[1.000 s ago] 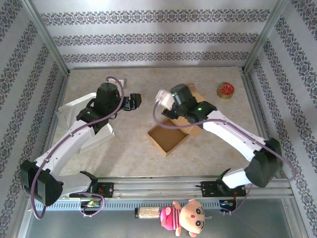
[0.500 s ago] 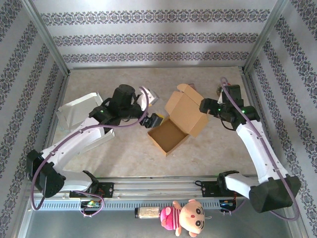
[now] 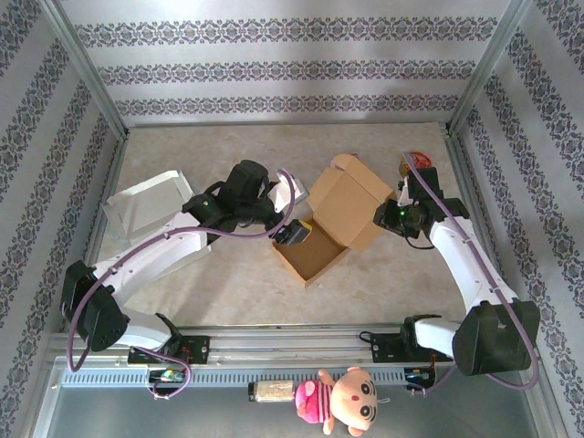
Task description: Fold the paper box
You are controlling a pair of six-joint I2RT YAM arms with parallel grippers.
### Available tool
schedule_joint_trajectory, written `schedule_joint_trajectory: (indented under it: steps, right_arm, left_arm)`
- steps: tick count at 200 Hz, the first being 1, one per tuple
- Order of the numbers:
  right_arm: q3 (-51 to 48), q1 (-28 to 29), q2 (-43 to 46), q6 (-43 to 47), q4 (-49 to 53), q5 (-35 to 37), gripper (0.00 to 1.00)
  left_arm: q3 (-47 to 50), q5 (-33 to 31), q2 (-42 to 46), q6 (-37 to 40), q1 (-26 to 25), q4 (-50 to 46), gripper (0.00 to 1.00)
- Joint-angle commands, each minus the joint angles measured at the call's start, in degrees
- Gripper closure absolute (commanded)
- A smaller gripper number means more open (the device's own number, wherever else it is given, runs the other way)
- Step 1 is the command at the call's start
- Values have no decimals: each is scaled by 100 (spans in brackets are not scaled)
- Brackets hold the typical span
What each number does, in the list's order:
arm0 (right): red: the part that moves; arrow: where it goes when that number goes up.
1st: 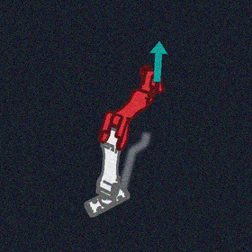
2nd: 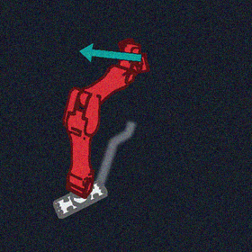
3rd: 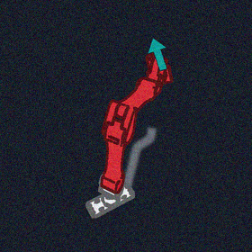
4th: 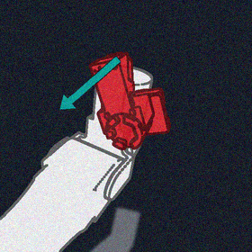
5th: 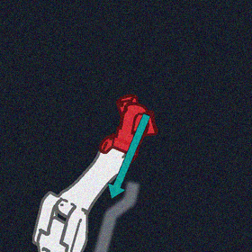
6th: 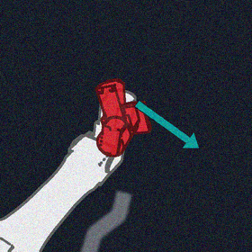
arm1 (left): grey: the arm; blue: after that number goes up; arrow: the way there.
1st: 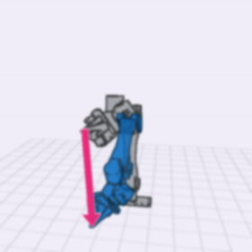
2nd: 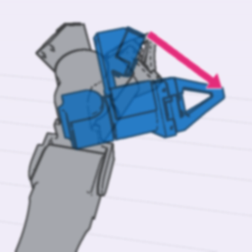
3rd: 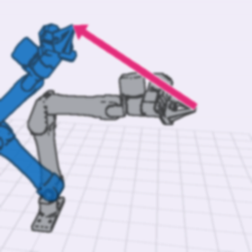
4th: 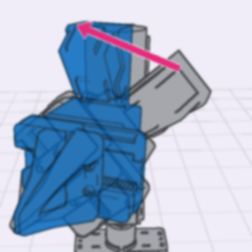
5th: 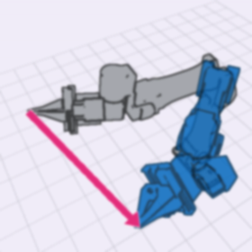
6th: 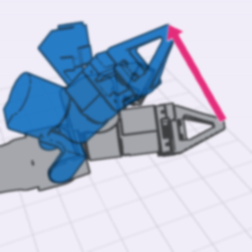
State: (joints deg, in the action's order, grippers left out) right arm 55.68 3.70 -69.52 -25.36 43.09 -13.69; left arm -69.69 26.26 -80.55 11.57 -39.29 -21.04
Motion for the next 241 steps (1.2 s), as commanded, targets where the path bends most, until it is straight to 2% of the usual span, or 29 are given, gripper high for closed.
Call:
schedule_joint_trajectory:
  steps: [1, 16, 33, 58, 83, 106, 124, 140, 173, 190, 201, 215, 241]
  right_arm:
    - [184, 156, -56, 236, 77, -15, 78]
    - [429, 323, -174, 508, 59, 163, 89]
    - [776, 515, -351, 1062, -100, 218, 96]
    - [1230, 914, -635, 2984, -633, -391, 100]
    - [1556, 1361, -1075, 4868, -946, -60, 100]
    - [2176, 1427, -1703, 5690, -764, -278, 100]
    - [2605, 1388, -2148, 5999, -486, -615, 100]
    - [2829, 1316, -2397, 6011, -407, -956, 100]
    - [3077, 1238, -2635, 5886, -424, -1341, 100]
    - [3143, 1235, -2695, 5875, -441, -1426, 100]
    - [3184, 1221, -2716, 5868, -440, -1439, 100]
    - [3220, 1216, -2737, 5851, -444, -1451, 100]
    - [3188, 1211, -2748, 5799, -525, -1483, 100]
  left_arm:
    - [-178, -321, -47, 131, -35, 86, 12]
    - [-123, -760, -8, -58, -35, 243, 12]
    - [-217, -1332, -13, -442, -18, 254, 12]
    - [-373, -1765, -40, -932, 147, 89, 12]
    - [-447, -1751, 30, -1610, 657, -159, 13]
    - [-448, -1192, 95, -2280, 1389, -397, 15]
    - [-692, -330, -129, -2517, 1983, -843, 17]
    - [-1139, 133, -503, -2311, 2304, -1504, 17]
    - [-1910, 389, -1106, -1429, 2450, -2399, 17]
    - [-2113, 859, -1281, -963, 2430, -2592, 17]
    - [-2154, 879, -1339, -772, 2417, -2633, 17]
    - [-2199, 578, -1420, -660, 2384, -2652, 18]
    - [-2427, 247, -1720, -330, 2181, -2960, 24]
